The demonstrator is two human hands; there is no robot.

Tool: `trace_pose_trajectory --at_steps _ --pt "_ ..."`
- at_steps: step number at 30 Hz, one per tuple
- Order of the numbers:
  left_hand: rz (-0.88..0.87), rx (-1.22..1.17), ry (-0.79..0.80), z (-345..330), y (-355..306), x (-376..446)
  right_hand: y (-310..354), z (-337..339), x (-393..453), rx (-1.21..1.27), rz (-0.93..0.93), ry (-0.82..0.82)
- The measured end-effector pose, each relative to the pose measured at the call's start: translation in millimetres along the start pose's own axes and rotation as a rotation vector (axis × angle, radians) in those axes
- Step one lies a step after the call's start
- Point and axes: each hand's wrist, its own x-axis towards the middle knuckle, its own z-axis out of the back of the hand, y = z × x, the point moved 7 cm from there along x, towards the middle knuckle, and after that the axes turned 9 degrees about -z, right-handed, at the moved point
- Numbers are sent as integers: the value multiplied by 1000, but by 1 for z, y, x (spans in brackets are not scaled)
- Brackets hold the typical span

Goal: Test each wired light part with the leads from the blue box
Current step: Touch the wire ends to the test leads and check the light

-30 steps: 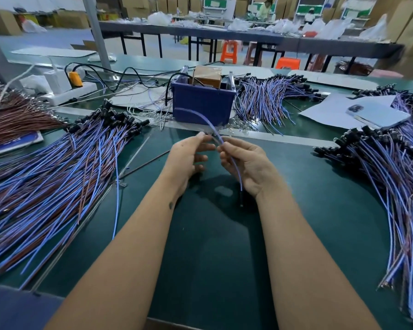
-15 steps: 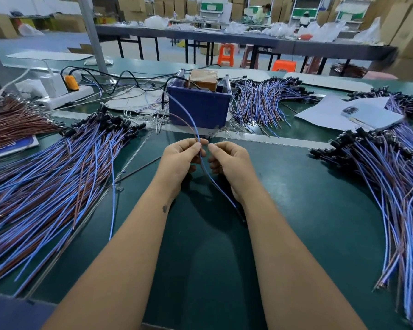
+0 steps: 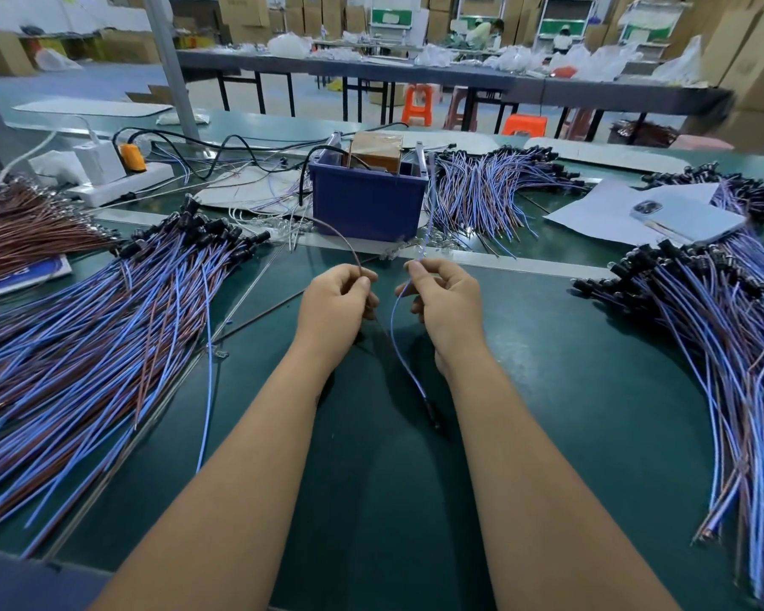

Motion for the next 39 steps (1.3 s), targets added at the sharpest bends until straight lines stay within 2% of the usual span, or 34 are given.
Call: trace_pose_trajectory --at_steps 4,9,16,28,39 --pt "-54 113 -60 11 5 5 0 12 3 11 -19 -81" --pt "-63 193 -86 17 11 8 -3 8 3 -48 -22 -66" --pt "-143 301 -4 8 4 3 -3 6 5 -92 -12 -50" --pt "-76 269 -83 15 11 8 -3 3 5 -146 -10 -28" --pt "-37 261 -61 14 14 10 -2 1 4 -138 -5 -10"
